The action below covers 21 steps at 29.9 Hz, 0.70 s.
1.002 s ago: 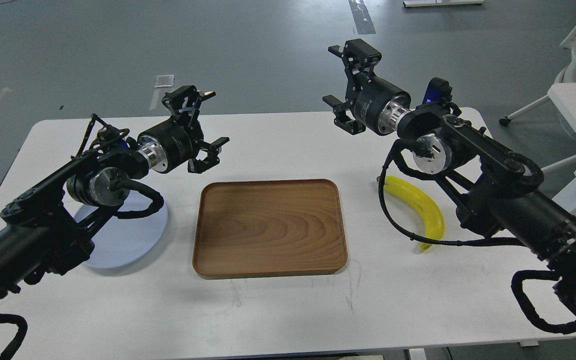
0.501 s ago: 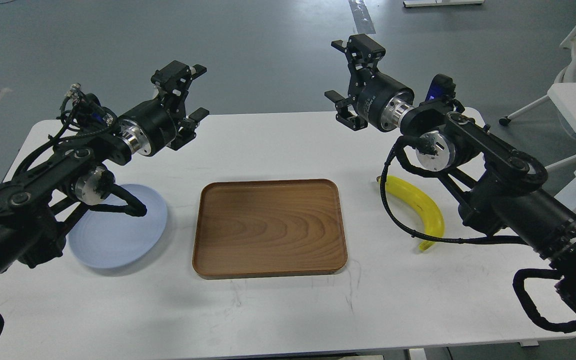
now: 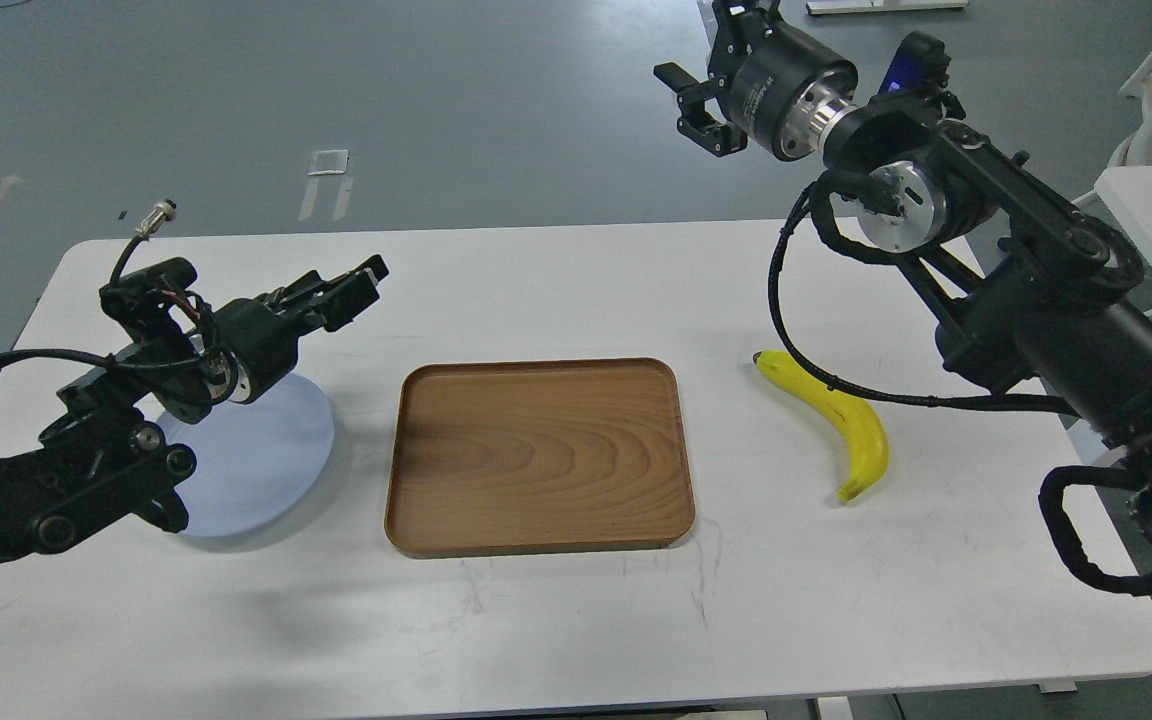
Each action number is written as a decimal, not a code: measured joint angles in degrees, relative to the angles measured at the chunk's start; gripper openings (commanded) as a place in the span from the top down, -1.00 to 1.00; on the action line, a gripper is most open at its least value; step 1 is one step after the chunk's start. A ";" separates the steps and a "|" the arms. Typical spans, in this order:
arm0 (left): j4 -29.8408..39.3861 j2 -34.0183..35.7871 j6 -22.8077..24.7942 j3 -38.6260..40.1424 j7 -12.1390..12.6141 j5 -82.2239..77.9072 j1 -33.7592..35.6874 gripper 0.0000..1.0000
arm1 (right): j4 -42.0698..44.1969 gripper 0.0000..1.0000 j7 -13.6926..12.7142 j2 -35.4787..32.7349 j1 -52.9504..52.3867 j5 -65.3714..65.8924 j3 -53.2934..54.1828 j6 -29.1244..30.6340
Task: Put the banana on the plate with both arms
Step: 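Lower the left gripper to the rim of the light blue plate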
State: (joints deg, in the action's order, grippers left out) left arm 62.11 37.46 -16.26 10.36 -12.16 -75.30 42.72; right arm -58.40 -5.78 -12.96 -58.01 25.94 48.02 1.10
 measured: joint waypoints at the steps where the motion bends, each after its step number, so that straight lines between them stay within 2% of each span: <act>1: -0.03 1.03 -2.25 -2.08 0.00 -0.78 -0.15 -0.96 | 0.01 -1.00 -0.01 0.04 -0.12 0.00 -0.01 0.02; 5: -0.03 4.89 -8.46 -8.20 -0.02 -1.91 -0.34 -0.96 | 0.04 -1.00 -0.02 0.19 -0.25 -0.01 0.03 0.04; 7: -0.21 7.13 -9.94 -9.99 -0.66 -2.07 -0.51 -0.96 | 0.03 -1.00 0.05 0.23 -0.25 -0.01 0.23 0.00; 12: -5.07 9.39 -10.77 -12.12 -5.06 -2.17 -3.03 -0.96 | 0.03 -1.00 0.27 0.44 -0.25 -0.01 0.48 -0.24; 21: -11.83 9.27 -10.57 -13.32 -5.70 -2.13 -5.71 -0.95 | -0.18 -1.00 0.49 0.49 -0.25 -0.02 0.93 -0.33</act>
State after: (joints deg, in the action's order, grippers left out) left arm 50.27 46.73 -26.83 -2.96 -17.86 -77.43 37.02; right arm -58.58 -5.29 -12.47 -58.27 25.92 48.95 0.77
